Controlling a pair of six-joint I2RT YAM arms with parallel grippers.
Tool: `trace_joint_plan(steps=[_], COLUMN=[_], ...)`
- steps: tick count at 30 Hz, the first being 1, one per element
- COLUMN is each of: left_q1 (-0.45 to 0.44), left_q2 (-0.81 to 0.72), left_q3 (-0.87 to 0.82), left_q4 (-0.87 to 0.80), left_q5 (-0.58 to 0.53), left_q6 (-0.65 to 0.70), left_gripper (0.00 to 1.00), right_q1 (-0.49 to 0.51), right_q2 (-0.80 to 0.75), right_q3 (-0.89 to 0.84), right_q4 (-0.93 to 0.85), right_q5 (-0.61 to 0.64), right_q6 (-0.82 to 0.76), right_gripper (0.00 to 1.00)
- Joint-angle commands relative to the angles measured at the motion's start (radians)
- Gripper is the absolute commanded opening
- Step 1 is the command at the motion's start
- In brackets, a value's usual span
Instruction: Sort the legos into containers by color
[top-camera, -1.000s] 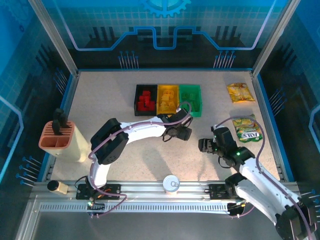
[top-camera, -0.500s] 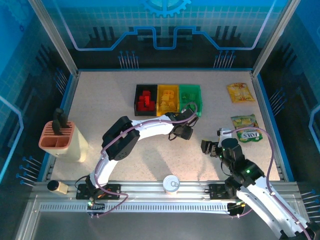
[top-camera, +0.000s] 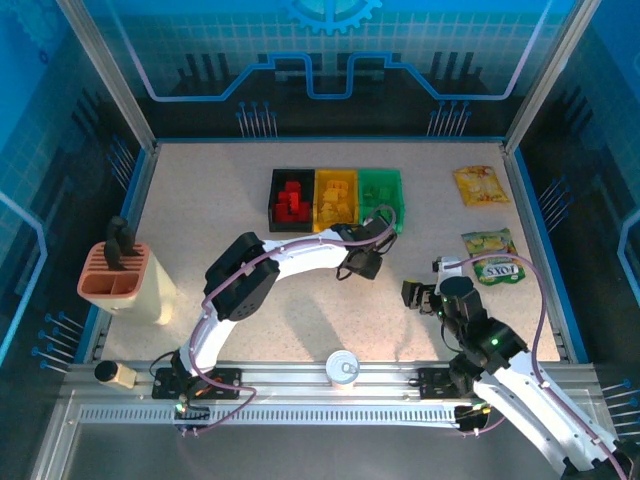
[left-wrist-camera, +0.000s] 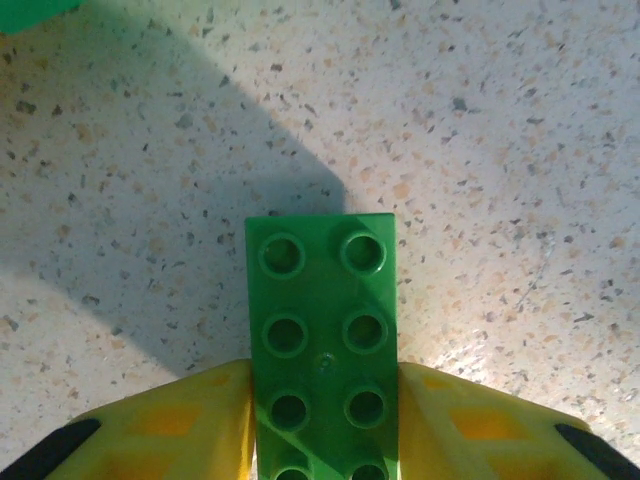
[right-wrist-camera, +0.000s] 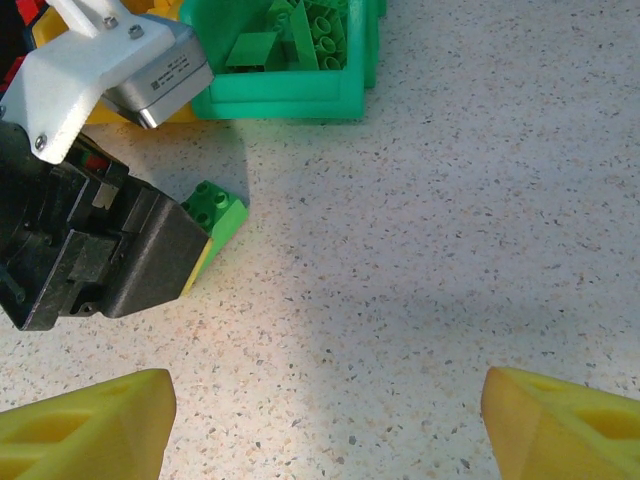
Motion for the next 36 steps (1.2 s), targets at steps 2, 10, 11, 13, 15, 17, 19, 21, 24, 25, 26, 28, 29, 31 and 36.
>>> trace_joint_plan(steps=[2, 10, 11, 13, 15, 17, 19, 21, 24, 25, 26, 28, 29, 31, 36], left_q1=[0.003, 0.031, 0.037, 0.05, 0.064, 0.079, 0.097, 0.115, 0.137, 0.143, 0.15, 0.163, 0.17, 0.18, 0.197], left_q2=[-0.056, -0.058, -0.057, -0.051, -0.038, -0.023, -0.005, 0.016, 0.045, 0.054, 0.066, 0.086, 0.1, 0.123, 0.161], left_q3=[0.057, 0.156, 0.174, 0.211, 0.26, 0.304, 0.351, 0.395, 0.449, 0.462, 0.477, 0.509, 0.527, 0.558, 0.619], left_q4=[-0.019, -0.026, -0.026, -0.032, -0.042, -0.051, -0.058, -0.063, -0.067, -0.064, -0.064, -0.069, -0.073, -0.083, -0.089], left_q5=[-0.025, -0.03, -0.027, -0.022, -0.021, -0.02, -0.016, -0.012, 0.002, 0.007, 0.015, 0.026, 0.031, 0.04, 0.052], left_q6=[0.039, 0.068, 0.072, 0.08, 0.089, 0.095, 0.098, 0.096, 0.089, 0.088, 0.085, 0.079, 0.075, 0.069, 0.061], left_gripper=[0.39, 0.39, 0.39, 0.39, 0.39, 0.39, 0.39, 0.39, 0.39, 0.39, 0.39, 0.39, 0.4, 0.4, 0.46], right_q1=[0.023, 0.036, 0.039, 0.042, 0.044, 0.048, 0.051, 0.053, 0.057, 0.057, 0.059, 0.061, 0.063, 0.066, 0.078], right_q2=[-0.002, -0.003, -0.004, -0.003, -0.003, -0.003, -0.002, -0.003, -0.002, -0.003, -0.003, -0.003, -0.004, -0.003, -0.002], right_q3=[-0.004, -0.004, -0.004, -0.004, -0.004, -0.003, -0.004, -0.004, -0.004, -0.004, -0.005, -0.005, -0.005, -0.005, -0.005], right_q4=[0.017, 0.019, 0.019, 0.019, 0.019, 0.018, 0.02, 0.021, 0.022, 0.023, 0.024, 0.026, 0.025, 0.026, 0.028], right_q5=[0.038, 0.057, 0.059, 0.062, 0.067, 0.07, 0.072, 0.076, 0.08, 0.081, 0.085, 0.087, 0.088, 0.091, 0.1], right_q6=[0.012, 0.012, 0.012, 0.012, 0.012, 0.012, 0.012, 0.012, 0.012, 0.012, 0.011, 0.011, 0.009, 0.008, 0.006], right_gripper=[0.81, 0.8, 0.8, 0.8, 0.79, 0.79, 0.79, 0.79, 0.79, 0.79, 0.79, 0.78, 0.78, 0.78, 0.78])
